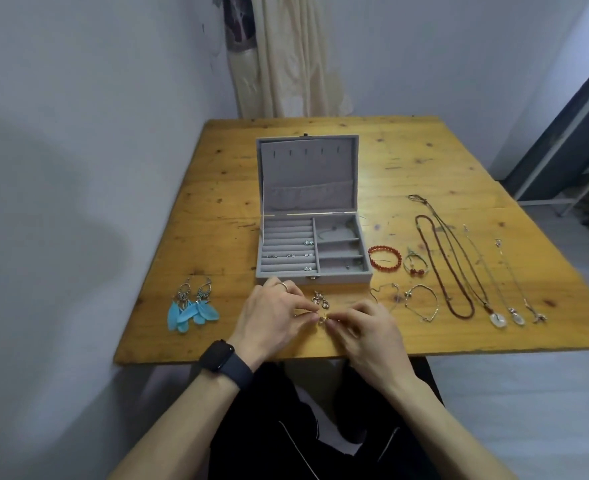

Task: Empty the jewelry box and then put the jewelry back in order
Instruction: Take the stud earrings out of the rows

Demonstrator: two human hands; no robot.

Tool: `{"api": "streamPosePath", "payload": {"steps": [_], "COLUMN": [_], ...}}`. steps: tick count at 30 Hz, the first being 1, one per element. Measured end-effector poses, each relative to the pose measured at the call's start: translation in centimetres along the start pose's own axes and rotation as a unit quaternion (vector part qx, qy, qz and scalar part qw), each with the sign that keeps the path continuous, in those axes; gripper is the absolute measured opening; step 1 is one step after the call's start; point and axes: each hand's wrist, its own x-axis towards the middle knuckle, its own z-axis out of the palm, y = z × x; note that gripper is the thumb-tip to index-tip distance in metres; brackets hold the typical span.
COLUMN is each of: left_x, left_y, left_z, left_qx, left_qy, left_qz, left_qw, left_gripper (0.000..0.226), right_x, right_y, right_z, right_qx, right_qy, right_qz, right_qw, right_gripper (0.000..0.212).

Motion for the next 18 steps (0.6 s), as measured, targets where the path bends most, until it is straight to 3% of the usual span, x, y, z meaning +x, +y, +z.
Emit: {"api": "streamPosePath", "payload": {"steps": [18], "left_x": [0.19], "left_y": [0.62], "left_z": [0.12], "left_qx": [-0.003], "left_qy": [-0.01], "left_qz": [0.002], "left_qw": [1.0], "left_gripper": [0.023], "right_x": [-0.07], "right_y": [0.02], "right_z": [-0.12], "right_qx": [0.026], "right_qy": [-0.005], "right_qz": [0.012], "right_qw": [1.0], "right_gripper": [0.014]}}
